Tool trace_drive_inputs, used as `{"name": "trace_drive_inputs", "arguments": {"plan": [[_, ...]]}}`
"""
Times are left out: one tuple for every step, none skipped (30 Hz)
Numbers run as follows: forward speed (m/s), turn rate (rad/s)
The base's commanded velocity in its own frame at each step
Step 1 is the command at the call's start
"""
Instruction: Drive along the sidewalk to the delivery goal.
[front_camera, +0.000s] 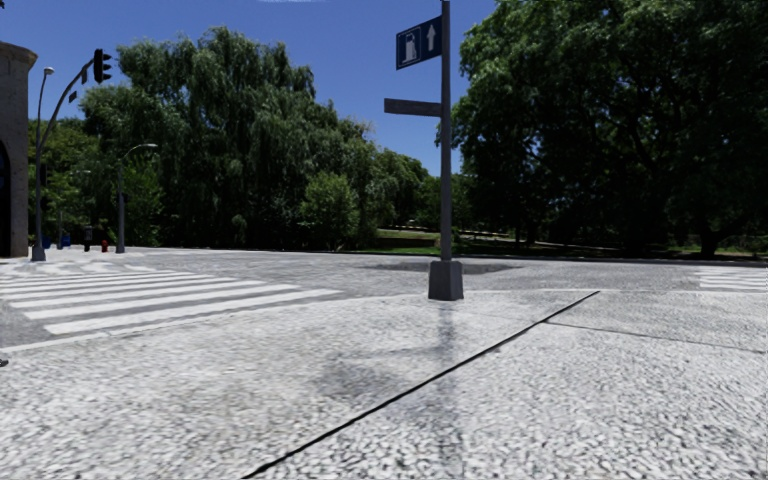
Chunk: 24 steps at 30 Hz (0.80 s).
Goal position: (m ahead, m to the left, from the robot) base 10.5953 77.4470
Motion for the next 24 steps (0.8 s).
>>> {"name": "trace_drive_inputs", "arguments": {"plan": [[1.95,0.5],[1.95,0.5],[1.95,0.5],[1.95,0.5],[1.95,0.5],[1.95,0.5],[1.95,0.5],[1.95,0.5],[1.95,0.5],[1.95,0.5],[1.95,0.5],[1.95,0.5],[1.95,0.5],[1.95,0.5],[1.95,0.5],[1.95,0.5],[1.95,0.5],[1.95,0.5],[1.95,0.5],[1.95,0.5],[1.95,0.5],[1.95,0.5],[1.95,0.5],[1.95,0.5]]}}
